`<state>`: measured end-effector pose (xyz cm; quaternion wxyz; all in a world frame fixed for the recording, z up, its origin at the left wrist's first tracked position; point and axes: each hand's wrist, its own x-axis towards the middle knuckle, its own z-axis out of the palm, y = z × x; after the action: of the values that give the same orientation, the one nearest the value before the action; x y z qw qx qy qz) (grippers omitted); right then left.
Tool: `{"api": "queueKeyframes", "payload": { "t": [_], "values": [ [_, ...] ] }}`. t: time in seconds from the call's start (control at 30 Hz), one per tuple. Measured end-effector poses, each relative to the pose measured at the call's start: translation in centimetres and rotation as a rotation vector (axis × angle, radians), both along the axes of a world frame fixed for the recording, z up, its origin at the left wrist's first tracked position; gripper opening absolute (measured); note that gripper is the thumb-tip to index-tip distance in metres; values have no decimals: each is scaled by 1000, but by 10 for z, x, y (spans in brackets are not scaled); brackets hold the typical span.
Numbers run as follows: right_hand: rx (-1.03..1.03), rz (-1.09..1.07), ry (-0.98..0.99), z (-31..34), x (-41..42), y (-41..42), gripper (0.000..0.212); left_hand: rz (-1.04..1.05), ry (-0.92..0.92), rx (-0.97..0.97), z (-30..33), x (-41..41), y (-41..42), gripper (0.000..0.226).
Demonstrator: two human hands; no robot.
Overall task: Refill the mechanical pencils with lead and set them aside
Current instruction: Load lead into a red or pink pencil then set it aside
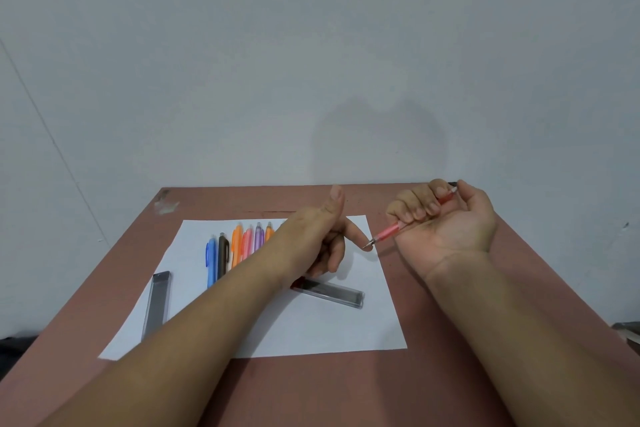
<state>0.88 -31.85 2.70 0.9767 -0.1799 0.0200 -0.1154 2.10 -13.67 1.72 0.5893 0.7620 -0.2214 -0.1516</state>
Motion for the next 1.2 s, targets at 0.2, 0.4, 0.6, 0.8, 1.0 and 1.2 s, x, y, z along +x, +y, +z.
{"api": "queueKeyframes", "payload": {
  "t": [0.2,0.4,0.6,0.8,1.0,1.2],
  "values": [
    [-13,14,-13,0,-1,2,41,-10,-6,-6,-1,1,1,94],
    [-33,-2,0,-1,0,2,38,-17,-9,-7,-2,0,1,90],
    [-52,-23,-19,0,-2,0,21,-8,-46,29,-1,-1,0,91],
    [-61,6,-20,-2,0,-1,42,13,-183,111,-1,-5,-3,75],
    [-55,5,-19,-4,2,-1,39,16,-286,161,-5,-3,-3,69],
    [-87,-15,-18,-4,2,0,23,19,-375,256,-7,-3,-3,57]
  ]
}}
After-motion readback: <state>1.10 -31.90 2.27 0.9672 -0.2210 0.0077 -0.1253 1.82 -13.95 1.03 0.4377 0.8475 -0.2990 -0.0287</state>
